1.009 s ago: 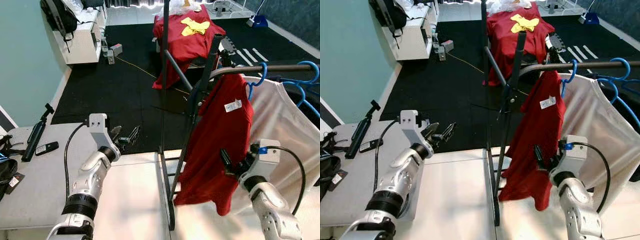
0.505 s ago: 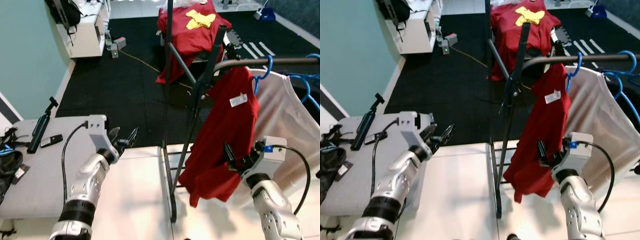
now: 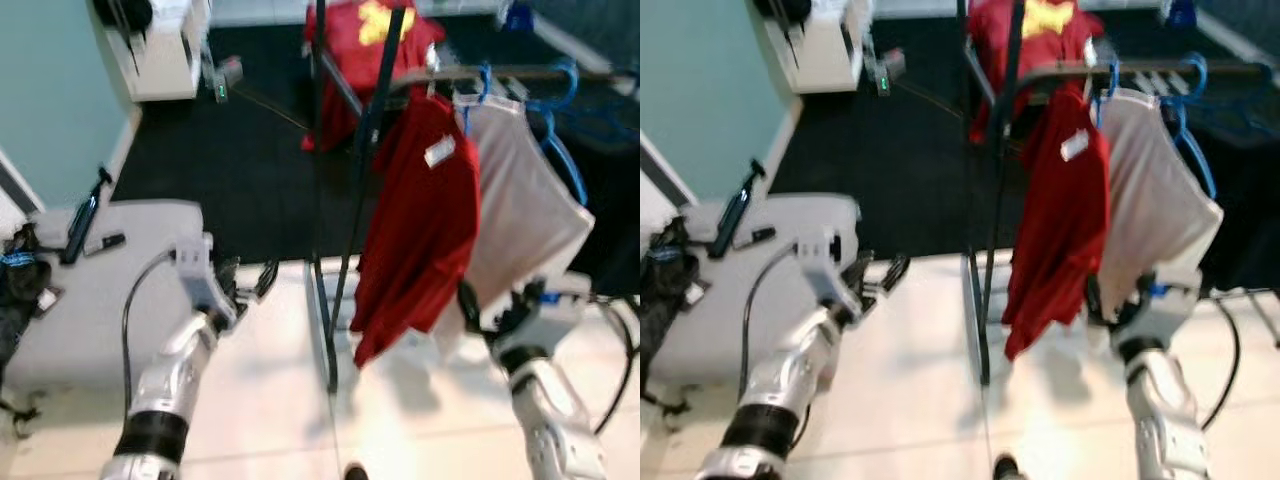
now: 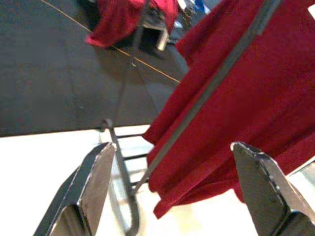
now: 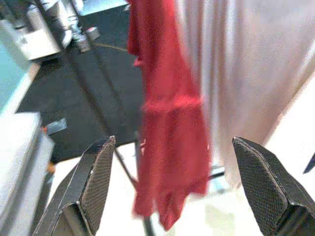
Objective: Hang hanger
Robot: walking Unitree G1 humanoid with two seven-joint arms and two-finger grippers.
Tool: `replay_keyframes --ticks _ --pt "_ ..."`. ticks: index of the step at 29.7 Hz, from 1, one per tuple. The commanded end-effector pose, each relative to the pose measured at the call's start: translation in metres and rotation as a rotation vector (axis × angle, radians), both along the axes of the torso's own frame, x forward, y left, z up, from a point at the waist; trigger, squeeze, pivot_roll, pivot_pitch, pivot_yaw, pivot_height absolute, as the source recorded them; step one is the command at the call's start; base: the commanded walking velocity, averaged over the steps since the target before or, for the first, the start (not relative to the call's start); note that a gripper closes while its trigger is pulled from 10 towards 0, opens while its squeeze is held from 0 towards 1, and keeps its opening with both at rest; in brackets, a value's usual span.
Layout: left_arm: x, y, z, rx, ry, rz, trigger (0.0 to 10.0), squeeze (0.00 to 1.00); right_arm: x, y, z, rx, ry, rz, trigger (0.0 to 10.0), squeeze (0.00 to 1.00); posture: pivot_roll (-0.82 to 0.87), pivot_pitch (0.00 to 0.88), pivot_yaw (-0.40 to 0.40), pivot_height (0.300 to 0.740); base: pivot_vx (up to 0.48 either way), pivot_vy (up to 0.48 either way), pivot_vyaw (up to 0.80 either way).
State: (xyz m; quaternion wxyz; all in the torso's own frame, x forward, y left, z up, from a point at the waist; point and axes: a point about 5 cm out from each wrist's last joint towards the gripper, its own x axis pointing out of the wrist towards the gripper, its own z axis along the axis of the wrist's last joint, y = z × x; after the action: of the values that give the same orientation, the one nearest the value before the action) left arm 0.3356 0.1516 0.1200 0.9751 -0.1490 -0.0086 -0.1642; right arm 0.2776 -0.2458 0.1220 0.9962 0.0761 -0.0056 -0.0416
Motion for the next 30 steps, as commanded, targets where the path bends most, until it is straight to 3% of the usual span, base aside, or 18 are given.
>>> replay_keyframes --ticks 1,6,30 --pt "-0.005 -0.003 0.000 0.006 -0.007 -0.044 10.0 0.00 -0.001 0.000 -0.003 -0.005 0.008 -0.005 10.0 0.00 -0.09 0.154 0.035 0.740 0.000 0.000 0.00" --pt "-0.009 -0.009 -0.003 0.018 0.016 -0.065 10.0 0.00 -0.001 0.000 -0.004 -0.004 0.010 -0.004 10.0 0.00 -0.09 0.154 0.035 0.740 0.000 0.000 0.00" --pt "-0.013 -0.020 -0.002 0.013 0.060 -0.053 10.0 0.00 0.001 0.001 -0.006 -0.007 0.016 0.017 10.0 0.00 -0.09 0.149 0.035 0.740 0.000 -0.458 0.00"
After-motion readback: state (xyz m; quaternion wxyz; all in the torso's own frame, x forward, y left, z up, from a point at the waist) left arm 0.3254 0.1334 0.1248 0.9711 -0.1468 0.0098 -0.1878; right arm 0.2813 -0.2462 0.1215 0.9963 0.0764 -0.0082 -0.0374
